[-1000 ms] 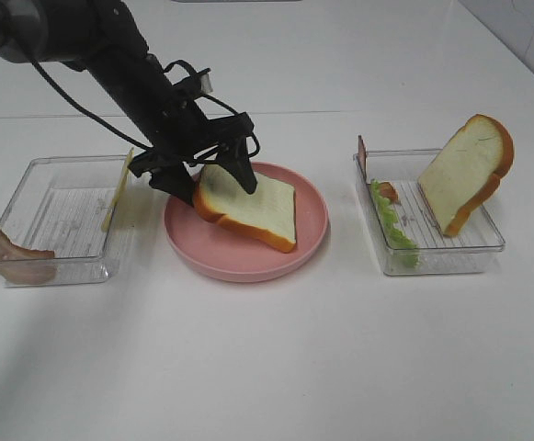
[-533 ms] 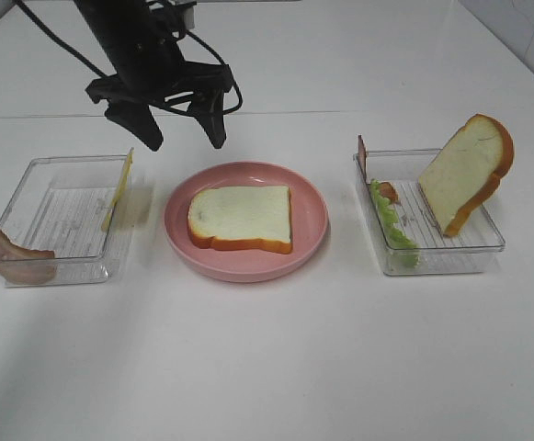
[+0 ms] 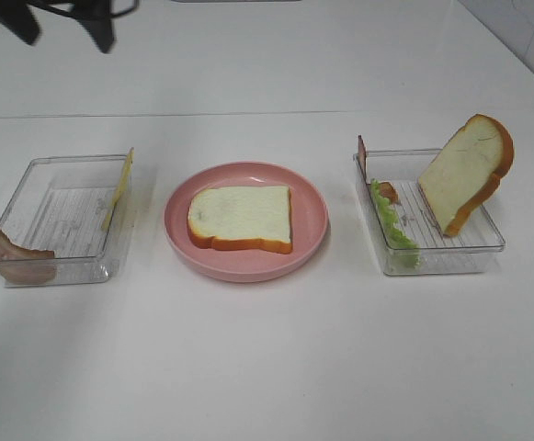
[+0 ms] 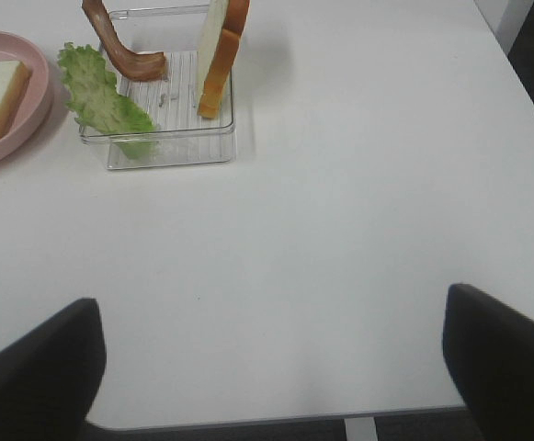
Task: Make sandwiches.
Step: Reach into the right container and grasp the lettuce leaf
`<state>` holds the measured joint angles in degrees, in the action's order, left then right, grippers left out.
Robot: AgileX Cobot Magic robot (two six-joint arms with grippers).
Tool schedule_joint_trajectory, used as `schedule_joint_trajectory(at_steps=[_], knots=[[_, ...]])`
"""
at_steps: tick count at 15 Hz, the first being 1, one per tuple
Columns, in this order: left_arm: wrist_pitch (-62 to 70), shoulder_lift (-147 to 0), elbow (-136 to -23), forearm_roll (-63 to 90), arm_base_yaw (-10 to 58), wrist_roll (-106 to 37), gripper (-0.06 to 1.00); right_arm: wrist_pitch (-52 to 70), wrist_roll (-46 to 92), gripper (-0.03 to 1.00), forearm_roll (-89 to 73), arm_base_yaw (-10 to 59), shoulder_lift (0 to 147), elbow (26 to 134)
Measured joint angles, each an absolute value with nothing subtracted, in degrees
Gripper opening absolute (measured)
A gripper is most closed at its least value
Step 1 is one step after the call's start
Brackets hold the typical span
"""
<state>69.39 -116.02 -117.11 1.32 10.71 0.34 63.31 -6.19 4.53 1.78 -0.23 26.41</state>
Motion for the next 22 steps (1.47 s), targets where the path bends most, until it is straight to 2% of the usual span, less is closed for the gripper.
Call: schedule_joint_trajectory(at_steps=[1,2,3,5,8,12,14,16,17,20,22], knots=[[69.4,-114.6,-116.7,0.6,6.3,-0.7,0.80,63.3,-6.2,0.96,4.5,1.8,-0.2,26.4],[69.4,-111.8,-114.5,0.6,-3.0,-2.8,0.80,63.3,-6.2,0.96,4.5,1.8,-0.2,26.4],[69.4,-110.5,-112.7,1.7,-6.9,-4.0,0.80,63.3,-6.2,0.96,4.5,1.8,-0.2,26.4],[69.4,-105.7,-106.2,5.4,-10.5,-8.3,0.80,63.3,-6.2,0.96,4.5,1.8,-0.2,26.4],[69.3,-95.4,-93.4,6.2,-10.8,-10.9,0.80,63.3,-6.2,0.96,4.5,1.8,-0.2,26.4],[68.9,-69.4,-69.8,6.3,-10.8,-11.2,0.80,63.3,-6.2,0.96,4.5,1.8,-0.2,26.4],[68.8,-57.6,-62.5,6.2,-10.8,-11.4,0.80,63.3,-6.2,0.96,4.5,1.8,-0.2,26.4],[68.8,-43.0,-54.8,5.1,-10.8,-11.4,0.80,63.3,-6.2,0.96,4.5,1.8,-0.2,26.4],[68.9,-27.0,-48.7,4.1,-10.8,-11.4,0.80,63.3,-6.2,0.96,4.5,1.8,-0.2,26.4],[69.8,-10.1,-42.2,3.8,-10.8,-11.4,0.80,63.3,-6.2,0.96,4.5,1.8,-0.2,26.4],[69.9,-4.8,-40.3,3.8,-10.8,-11.4,0.80,63.3,-6.2,0.96,4.5,1.8,-0.2,26.4]])
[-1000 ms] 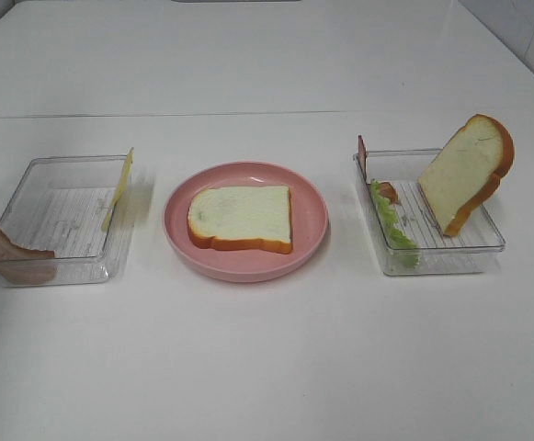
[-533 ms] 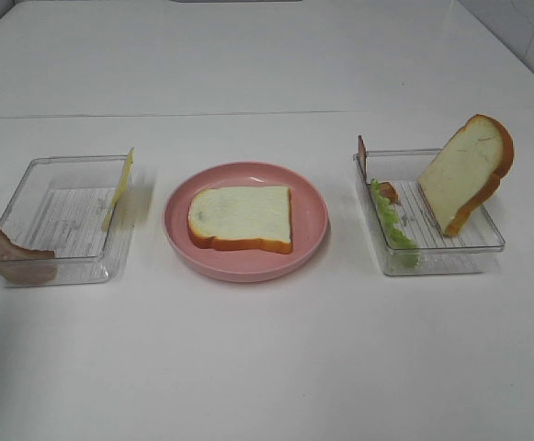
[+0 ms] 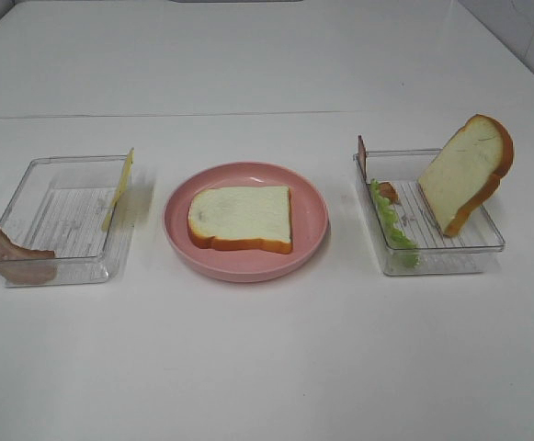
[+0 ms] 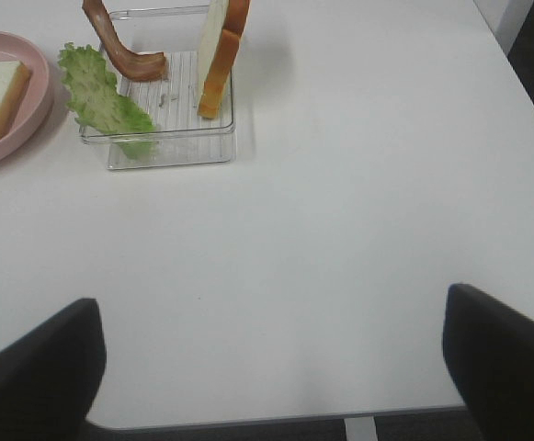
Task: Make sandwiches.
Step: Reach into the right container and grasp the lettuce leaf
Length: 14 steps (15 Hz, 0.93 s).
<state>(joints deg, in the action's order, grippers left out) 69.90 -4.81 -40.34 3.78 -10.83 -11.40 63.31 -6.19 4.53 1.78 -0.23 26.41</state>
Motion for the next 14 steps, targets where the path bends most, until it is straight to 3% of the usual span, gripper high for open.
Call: schedule_joint_trajectory(at_steps=[9,14], knots=[[63.2,0.3,-30.0,5.2,-6.5,-10.5,0.80,63.3,-6.2,0.96,4.5,1.8,-0.2,26.4],[62.1,0.3,-29.7,4.1,-2.3,-10.3,0.80,63.3,-6.2,0.96,4.5,1.8,-0.2,26.4]])
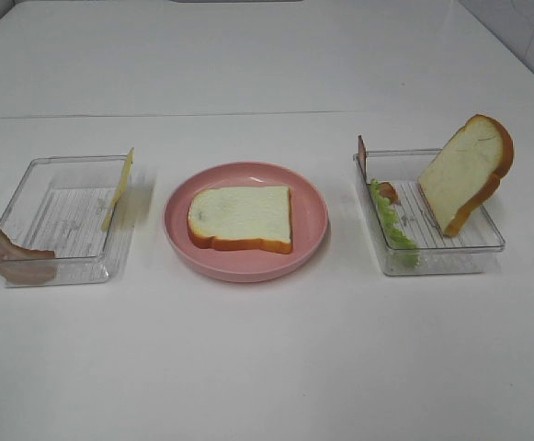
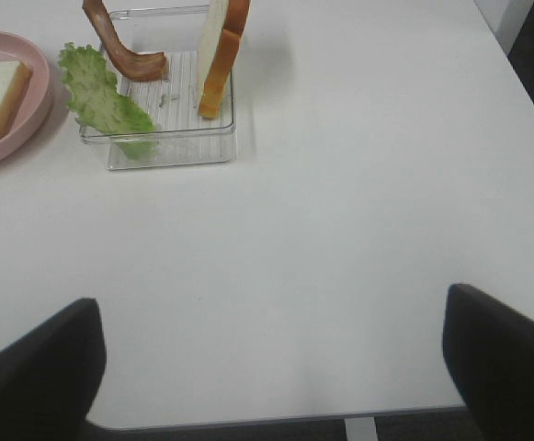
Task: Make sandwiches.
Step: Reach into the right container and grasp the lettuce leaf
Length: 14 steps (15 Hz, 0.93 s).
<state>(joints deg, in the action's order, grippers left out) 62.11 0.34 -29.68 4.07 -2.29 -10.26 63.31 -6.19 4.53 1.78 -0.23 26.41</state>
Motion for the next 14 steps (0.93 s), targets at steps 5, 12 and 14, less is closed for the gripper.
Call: schedule_joint_trajectory(at_steps=[5,12,14], knots=[[62.1,0.3,-29.7,3.9,-2.3,-8.8,0.80,63.3,-6.2,0.96,4.5,1.8,-0.2,26.4],[62.1,0.3,-29.7,3.9,-2.3,-8.8,0.80,63.3,-6.2,0.96,4.7,1.8,1.7,26.4],[62.1,0.3,-29.7,3.9,-2.3,-8.8,0.80,63.3,-6.2,0.96,4.6,1.8,6.9,26.6]])
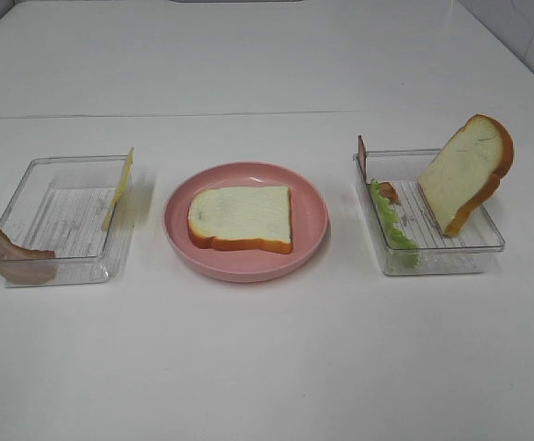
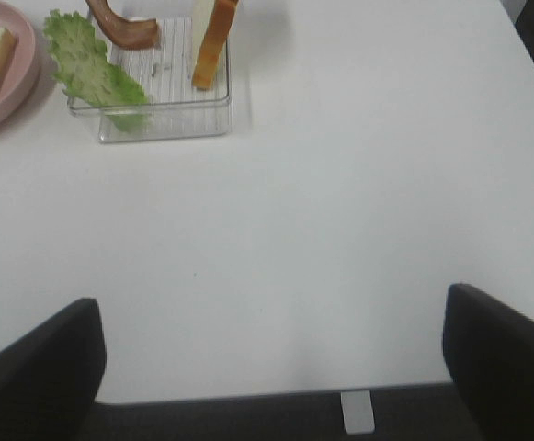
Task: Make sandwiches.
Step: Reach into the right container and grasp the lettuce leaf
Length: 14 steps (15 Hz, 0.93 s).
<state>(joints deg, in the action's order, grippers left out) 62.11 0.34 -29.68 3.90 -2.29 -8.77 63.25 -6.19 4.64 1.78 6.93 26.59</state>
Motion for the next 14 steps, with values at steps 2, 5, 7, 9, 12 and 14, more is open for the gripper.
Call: schedule_joint_trajectory(at_steps=[2,5,7,9,12,14], knots=[[62.1,0.3,-29.7,3.9,-2.3,-8.8,0.80,63.4,-6.0,0.96,4.2,1.8,12.9,28.6],[62.1,0.3,-29.7,3.9,-2.3,-8.8,0.80,63.6,-4.0,0.96,2.3,1.8,28.2,37.3],[62.1,0.3,-29.7,3.9,-2.3,-8.8,0.80,64.3,-2.6,0.96,1.2,1.8,36.4,43.2],[62.1,0.3,-29.7,3.9,-2.3,-8.8,0.80,64.4,-2.2,0.96,0.0,1.8,53.1,53.8],[62.1,0.3,-29.7,3.9,-2.3,-8.8,0.80,64.7,-0.9,0.96,-1.6,1.8,66.1,62.3],[62.1,0.3,-29.7,3.9,-2.3,-8.8,0.80,65.9,2.4,0.96,-6.0,1.8,74.7,68.6]])
